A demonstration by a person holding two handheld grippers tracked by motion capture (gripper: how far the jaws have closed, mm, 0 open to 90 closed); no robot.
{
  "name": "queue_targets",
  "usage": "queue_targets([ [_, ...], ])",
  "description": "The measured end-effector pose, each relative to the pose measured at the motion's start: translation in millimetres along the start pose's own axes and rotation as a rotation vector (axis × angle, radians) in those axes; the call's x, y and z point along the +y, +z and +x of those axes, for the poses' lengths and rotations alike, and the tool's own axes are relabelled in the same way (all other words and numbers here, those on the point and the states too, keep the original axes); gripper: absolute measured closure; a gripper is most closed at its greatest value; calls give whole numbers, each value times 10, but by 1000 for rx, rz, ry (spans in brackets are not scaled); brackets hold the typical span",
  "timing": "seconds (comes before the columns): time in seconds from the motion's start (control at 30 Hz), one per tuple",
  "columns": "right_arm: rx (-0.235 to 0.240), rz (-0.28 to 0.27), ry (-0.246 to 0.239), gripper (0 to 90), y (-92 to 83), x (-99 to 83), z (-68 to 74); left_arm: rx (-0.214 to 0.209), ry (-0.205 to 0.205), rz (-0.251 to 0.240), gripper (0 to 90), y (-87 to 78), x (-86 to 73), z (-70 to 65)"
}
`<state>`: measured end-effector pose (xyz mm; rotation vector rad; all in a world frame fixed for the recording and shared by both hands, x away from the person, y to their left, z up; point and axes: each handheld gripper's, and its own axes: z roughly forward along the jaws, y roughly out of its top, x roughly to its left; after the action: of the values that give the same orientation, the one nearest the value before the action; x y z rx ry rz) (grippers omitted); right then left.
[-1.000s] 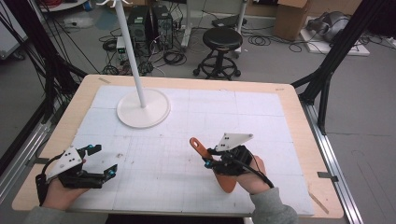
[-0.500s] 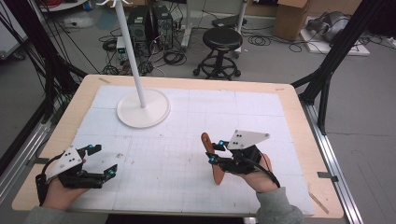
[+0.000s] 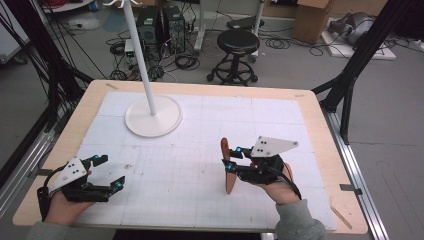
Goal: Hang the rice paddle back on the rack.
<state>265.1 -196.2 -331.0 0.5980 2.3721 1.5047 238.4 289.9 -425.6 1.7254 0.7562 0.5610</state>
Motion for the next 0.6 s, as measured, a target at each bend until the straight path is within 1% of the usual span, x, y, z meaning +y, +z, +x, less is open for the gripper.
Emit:
queue_targets([
  [0.17,4,-33,16,641,-30,52,-49,2,-7,1,56,-7,-7,0],
  [0.27,5,-62,25,641,-63,101,-98,-2,-11,2,56,-8,-7,0],
  [0.37,2,-79,57,641,-95,165,-158,3,-14,1,56,-24,-10,14],
  [0.43,-6,-86,59,641,-113,210,-195,6,-17,-2,56,-34,-10,21],
  [0.6,-14,-87,43,641,-120,338,-256,3,-19,-8,55,-45,-7,15],
])
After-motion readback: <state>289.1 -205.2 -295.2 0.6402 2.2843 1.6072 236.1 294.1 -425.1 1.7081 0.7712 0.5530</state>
